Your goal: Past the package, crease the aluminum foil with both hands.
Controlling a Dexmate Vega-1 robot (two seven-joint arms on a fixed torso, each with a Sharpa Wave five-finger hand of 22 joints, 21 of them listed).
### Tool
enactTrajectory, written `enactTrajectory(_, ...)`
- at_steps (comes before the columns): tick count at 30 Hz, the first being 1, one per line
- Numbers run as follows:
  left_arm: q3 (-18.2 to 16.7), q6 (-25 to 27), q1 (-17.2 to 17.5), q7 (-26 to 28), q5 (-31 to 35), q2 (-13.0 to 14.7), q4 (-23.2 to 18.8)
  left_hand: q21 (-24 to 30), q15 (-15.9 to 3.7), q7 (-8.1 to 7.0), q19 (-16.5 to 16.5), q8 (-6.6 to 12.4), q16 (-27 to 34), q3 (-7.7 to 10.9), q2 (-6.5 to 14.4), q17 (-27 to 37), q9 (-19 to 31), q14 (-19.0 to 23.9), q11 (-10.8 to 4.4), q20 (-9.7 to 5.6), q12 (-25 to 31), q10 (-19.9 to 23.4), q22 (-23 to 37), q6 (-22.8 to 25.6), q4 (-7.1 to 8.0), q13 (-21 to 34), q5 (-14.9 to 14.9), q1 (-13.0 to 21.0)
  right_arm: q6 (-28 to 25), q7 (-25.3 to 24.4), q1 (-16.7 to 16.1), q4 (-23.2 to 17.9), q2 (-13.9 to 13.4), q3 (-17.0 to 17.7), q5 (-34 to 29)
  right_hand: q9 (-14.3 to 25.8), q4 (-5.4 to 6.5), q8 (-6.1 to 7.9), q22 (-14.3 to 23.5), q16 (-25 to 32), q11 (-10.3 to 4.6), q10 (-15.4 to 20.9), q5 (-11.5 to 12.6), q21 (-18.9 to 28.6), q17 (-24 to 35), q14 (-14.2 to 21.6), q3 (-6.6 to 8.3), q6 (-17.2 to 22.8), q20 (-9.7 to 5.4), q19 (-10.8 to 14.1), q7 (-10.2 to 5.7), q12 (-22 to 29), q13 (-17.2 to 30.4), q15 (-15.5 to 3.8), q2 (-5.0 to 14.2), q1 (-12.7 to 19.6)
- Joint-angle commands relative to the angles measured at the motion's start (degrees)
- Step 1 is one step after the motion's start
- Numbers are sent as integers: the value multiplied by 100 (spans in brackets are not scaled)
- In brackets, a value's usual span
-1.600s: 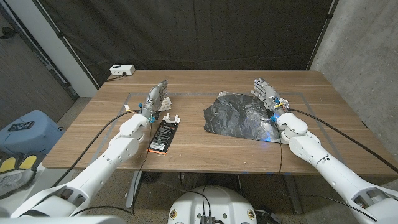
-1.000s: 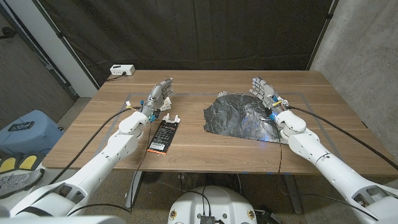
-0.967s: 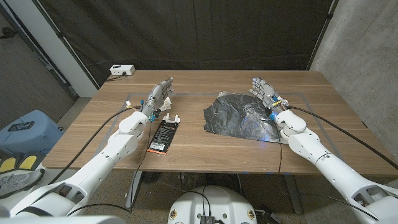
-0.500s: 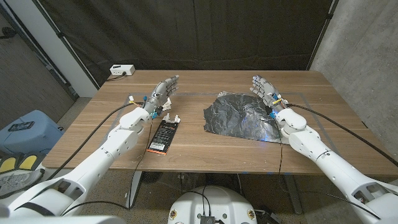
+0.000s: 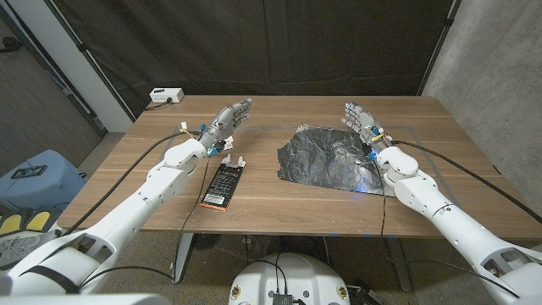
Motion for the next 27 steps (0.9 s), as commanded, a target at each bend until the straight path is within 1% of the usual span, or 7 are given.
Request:
enactTrajectory(1, 221, 89, -347, -358, 188, -5, 182, -37, 31, 4, -20, -5, -13, -52, -40, 34, 26, -82, -15, 9, -18, -33, 14, -41, -43, 16, 29, 25, -20, -22, 76, 79, 7, -43, -80, 22, -50, -12, 21, 4, -7, -41, -13, -11, 16, -28, -5, -12, -171, -31, -10, -18, 11, -34, -13, 92)
enactTrajectory(9, 418, 19, -716, -734, 361, -115, 581, -88, 33, -49, -61, -9, -31, -101, -33, 36, 26, -176, -16, -10, -51, -114, 16, -80, -54, 17, 34, 9, -13, -23, 132, 104, 16, -43, -102, 23, -104, -19, 20, 0, -11, -75, -24, -15, 8, -57, 14, -27, -186, -60, -14, -23, 12, -35, -18, 142)
enactTrajectory(13, 504, -75, -883, -956, 432, -177, 785, -111, 51, -39, -67, -7, -27, -128, -30, 36, 25, -198, 1, 4, -55, -128, 17, -89, -62, 17, 38, 3, -1, -40, 149, 117, 12, -29, -112, 23, -120, -19, 20, -1, -12, -78, -29, -15, 7, -72, 19, -27, -188, -68, -16, -21, 12, -48, -18, 155)
enactTrajectory(14, 521, -79, -911, -962, 458, -192, 810, -119, 25, -73, -64, 0, -23, -138, -30, 36, 25, -198, -28, -29, -52, -122, 18, -77, -67, 17, 39, 1, -5, -57, 157, 109, 1, -30, -135, 23, -124, -21, 20, -2, -9, -82, -31, -15, 8, -79, 19, -31, -186, -69, -21, -21, 12, -43, -18, 157)
enactTrajectory(17, 574, -108, -1008, -1053, 501, -250, 928, -140, 53, -58, -76, 2, -18, -157, -26, 36, 25, -203, -6, -3, -56, -135, 18, -76, -74, 17, 41, -2, -59, -154, 184, 48, -73, -38, -257, 23, -132, -24, 20, -1, -8, -90, -36, -21, 9, -91, 18, -37, -190, -92, -17, -22, 12, -47, -19, 161)
enactTrajectory(24, 699, -171, -1223, -1354, 566, -369, 1205, -165, 43, -80, -88, 10, -13, -182, -10, 37, 25, -215, -22, -5, -56, -141, 20, -61, -72, 18, 43, -11, -244, -406, 141, -219, -306, 16, -474, 23, -145, -24, 20, 3, -33, -113, -49, -24, 15, -118, 13, -39, -184, -120, -26, -23, 12, -41, -22, 161)
enactTrajectory(27, 741, -169, -1303, -1465, 580, -414, 1311, -177, 5, -113, -87, 18, -13, -198, -14, 36, 25, -223, -45, -49, -51, -132, 20, -42, -77, 18, 44, -16, -391, -516, 88, -377, -430, 38, -555, 24, -151, -25, 20, 2, -37, -120, -52, -26, 16, -129, 13, -42, -184, -130, -25, -24, 12, -37, -23, 164)
